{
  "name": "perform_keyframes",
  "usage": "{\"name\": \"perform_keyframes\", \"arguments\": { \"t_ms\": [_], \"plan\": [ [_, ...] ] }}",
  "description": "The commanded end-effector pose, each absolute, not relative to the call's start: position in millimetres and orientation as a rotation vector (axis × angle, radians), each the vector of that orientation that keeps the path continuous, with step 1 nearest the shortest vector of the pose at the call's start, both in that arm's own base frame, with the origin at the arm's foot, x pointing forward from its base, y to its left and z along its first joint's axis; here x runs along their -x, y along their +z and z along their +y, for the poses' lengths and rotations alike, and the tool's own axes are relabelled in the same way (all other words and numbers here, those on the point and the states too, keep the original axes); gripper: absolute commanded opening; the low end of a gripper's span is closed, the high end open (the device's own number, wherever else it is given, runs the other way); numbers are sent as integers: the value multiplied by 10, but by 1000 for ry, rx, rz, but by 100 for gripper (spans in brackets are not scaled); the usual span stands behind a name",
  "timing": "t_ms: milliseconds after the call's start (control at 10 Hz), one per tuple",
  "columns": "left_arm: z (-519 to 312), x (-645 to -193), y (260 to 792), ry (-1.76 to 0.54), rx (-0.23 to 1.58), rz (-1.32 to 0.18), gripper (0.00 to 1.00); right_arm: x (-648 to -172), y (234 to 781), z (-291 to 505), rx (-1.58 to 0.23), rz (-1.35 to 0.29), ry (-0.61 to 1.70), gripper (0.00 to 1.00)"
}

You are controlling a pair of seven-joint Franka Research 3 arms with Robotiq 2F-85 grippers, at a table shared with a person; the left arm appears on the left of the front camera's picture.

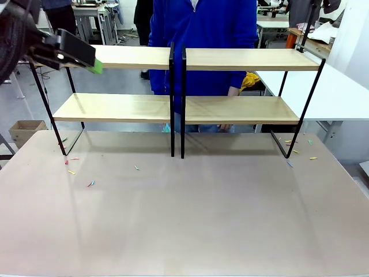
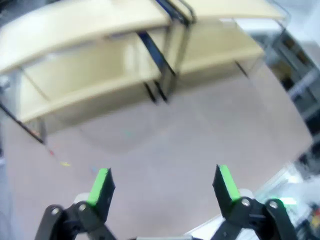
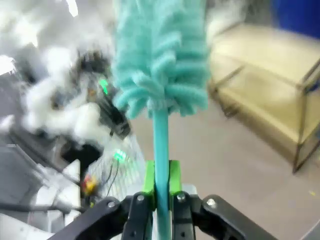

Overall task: Clean the shelves.
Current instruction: Place the Duster on the table.

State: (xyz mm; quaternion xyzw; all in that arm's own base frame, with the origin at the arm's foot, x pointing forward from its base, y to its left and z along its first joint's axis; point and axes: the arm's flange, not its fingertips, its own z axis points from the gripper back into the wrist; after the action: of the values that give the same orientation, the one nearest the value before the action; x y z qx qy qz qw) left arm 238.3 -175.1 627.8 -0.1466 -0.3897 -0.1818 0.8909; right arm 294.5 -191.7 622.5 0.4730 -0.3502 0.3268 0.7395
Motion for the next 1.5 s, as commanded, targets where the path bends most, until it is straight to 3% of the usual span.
{"name": "perform_keyframes", "arguments": {
  "t_ms": [0,100,300,400,500,700,800,1200,1300,1400],
  "plan": [
    [-1170,-2459,5730,-390,581,-403,100,-2939,5575,-1211,-858,-472,994,12],
    [-802,-2478,5256,-254,695,-263,100,-2942,5287,-996,-840,-378,1044,12],
    [-226,-2476,4404,15,1000,-243,100,-2975,4766,-527,-879,-215,1168,12],
    [-132,-2458,4096,109,1091,-227,100,-3039,4476,-304,-759,-205,1194,12],
    [-39,-2442,3784,147,1150,-187,100,-3135,4198,-149,-599,-325,1223,12],
    [24,-2455,3406,299,1154,-122,100,-3218,4017,-55,-566,-368,1232,12],
    [527,-3395,4696,134,1140,-166,100,-3253,3995,-29,-477,-371,1221,12],
    [527,-3395,4696,134,1140,-166,100,-3302,4000,4,-450,-357,1231,12],
    [527,-3395,4696,134,1140,-166,100,-3318,4033,3,-459,-350,1222,32],
    [527,-3395,4696,134,1140,-166,100,-3352,4104,-49,-473,-363,1212,72]
  ]
}}
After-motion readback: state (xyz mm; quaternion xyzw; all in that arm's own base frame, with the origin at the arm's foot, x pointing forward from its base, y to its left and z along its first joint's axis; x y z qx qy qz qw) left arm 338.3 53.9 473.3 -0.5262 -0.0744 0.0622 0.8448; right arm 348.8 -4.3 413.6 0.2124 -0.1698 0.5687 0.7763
